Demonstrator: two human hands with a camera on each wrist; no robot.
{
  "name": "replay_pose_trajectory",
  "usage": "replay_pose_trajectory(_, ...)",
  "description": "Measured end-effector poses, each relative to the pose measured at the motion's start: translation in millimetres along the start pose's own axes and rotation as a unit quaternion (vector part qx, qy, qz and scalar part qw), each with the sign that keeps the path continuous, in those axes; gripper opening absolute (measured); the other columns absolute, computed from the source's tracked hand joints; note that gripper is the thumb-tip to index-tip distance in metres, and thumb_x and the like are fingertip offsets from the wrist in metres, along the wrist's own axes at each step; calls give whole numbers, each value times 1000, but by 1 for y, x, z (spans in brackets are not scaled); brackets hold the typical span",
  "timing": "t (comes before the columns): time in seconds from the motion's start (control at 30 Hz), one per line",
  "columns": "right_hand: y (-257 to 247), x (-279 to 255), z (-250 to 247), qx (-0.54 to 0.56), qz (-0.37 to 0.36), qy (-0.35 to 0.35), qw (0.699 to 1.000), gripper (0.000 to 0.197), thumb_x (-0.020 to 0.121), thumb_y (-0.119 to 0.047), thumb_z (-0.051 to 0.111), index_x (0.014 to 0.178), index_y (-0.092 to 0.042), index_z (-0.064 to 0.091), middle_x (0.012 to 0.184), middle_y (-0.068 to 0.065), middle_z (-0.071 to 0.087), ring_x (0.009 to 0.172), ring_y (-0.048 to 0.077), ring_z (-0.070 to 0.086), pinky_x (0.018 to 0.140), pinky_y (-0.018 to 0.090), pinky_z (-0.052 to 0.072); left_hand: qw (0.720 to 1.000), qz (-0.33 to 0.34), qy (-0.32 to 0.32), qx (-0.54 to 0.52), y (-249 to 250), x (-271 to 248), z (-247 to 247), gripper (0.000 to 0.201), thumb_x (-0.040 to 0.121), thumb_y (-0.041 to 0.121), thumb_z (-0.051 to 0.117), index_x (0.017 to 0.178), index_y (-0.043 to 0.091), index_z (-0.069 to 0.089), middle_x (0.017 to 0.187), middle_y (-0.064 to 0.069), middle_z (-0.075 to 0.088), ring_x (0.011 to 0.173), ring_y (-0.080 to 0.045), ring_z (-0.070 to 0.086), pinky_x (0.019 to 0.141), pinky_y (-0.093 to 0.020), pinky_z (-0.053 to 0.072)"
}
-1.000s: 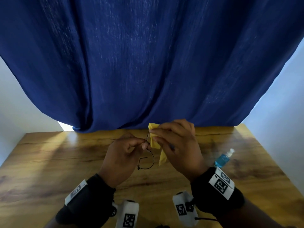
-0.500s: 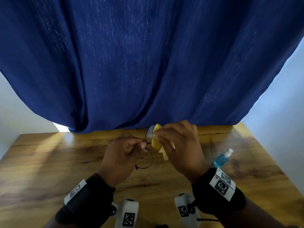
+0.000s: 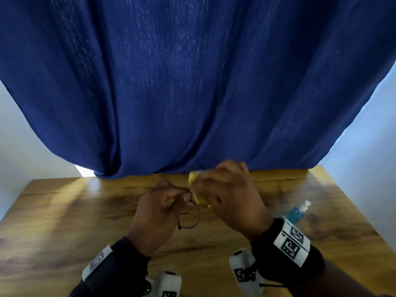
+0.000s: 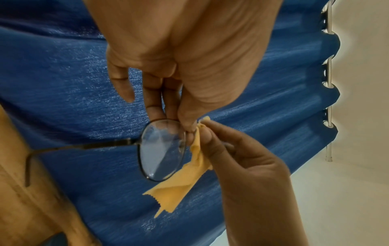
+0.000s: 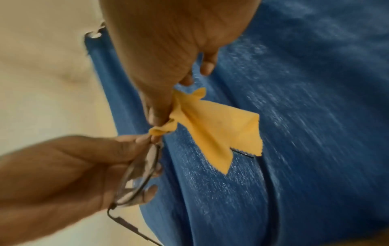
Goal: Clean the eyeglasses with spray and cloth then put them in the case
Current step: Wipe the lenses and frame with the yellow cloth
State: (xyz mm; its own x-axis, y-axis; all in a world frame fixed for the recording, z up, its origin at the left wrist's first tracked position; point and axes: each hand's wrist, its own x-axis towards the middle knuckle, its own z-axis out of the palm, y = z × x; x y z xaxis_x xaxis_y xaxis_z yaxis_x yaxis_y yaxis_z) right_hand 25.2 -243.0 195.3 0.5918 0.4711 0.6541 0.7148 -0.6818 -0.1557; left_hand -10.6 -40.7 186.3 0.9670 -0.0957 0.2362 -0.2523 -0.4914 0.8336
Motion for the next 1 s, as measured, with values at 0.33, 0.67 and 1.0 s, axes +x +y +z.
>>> replay_pose_trajectory(0.33, 4, -3, 1, 10, 0, -37, 999, 16, 96, -34, 64, 103, -40, 77, 102, -21, 71, 88, 10, 54, 79, 35, 39, 1000, -1, 4, 7, -8, -2, -2, 21, 95, 25, 68, 90, 41, 79, 88, 11, 67, 87, -8, 67, 71, -13, 50)
replay_pose_trajectory(0.67, 17, -16, -9, 18, 54, 4, 998, 14, 93, -34, 69, 101, -39, 79, 104, -20, 71, 92, 11, 56, 79, 42, 42, 1000, -15, 11, 7, -3, -9, 1, 19, 96, 23, 68, 90, 36, 81, 88, 10, 67, 88, -6, 66, 72, -9, 48)
replay_pose_trajectory(1.0, 11, -9, -1, 24, 59, 47, 997, 16, 94, -27, 72, 110, -29, 78, 106, -16, 74, 93, 9, 60, 81, 39, 44, 1000, -12, -6, -5, -1, -9, 2, 16, 96, 24, 68, 94, 33, 81, 85, 11, 65, 87, -7, 67, 74, -12, 50)
